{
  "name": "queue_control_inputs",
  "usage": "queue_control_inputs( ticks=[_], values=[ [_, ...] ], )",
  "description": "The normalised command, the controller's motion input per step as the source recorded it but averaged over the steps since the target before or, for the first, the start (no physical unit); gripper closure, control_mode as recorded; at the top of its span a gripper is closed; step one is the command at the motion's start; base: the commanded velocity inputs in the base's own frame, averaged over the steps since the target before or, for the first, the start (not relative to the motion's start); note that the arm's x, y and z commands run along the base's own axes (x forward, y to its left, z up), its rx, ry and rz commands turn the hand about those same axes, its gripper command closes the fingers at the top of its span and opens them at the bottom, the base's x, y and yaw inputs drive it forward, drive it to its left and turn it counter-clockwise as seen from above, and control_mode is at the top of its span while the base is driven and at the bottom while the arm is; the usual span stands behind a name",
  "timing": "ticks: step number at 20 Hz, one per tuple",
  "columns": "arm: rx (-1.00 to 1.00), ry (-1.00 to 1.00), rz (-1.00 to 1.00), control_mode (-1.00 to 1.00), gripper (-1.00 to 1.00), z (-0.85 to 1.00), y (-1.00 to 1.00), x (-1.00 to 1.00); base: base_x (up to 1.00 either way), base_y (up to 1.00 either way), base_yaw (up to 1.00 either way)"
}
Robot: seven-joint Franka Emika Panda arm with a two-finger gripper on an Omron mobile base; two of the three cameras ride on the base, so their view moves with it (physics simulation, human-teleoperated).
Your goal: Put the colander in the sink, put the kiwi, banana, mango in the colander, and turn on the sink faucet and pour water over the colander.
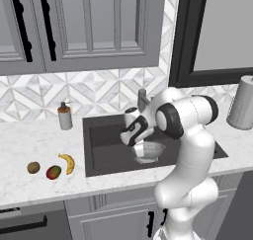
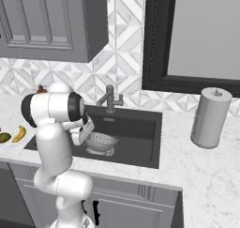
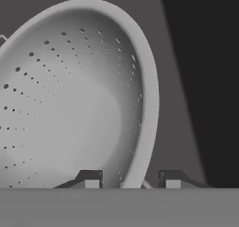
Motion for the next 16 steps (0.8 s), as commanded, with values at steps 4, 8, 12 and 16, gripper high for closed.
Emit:
queue_control_inputs(
  ticks=[4, 8, 12, 16],
  values=[
    [-0.1, -0.02, 0.0, -1.0, 1.0, -0.55, 0.01, 0.0, 0.0, 0.0, 0.0],
    [-0.03, -0.03, -0.02, -1.0, 1.0, -0.47, 0.03, 0.0, 0.0, 0.0, 0.0],
    [0.0, 0.0, -0.05, -1.0, 1.0, -0.29, 0.05, 0.0, 0.0, 0.0, 0.0],
    [0.0, -0.02, -0.01, -1.0, 1.0, -0.28, 0.0, -0.01, 0.0, 0.0, 0.0]
  ],
)
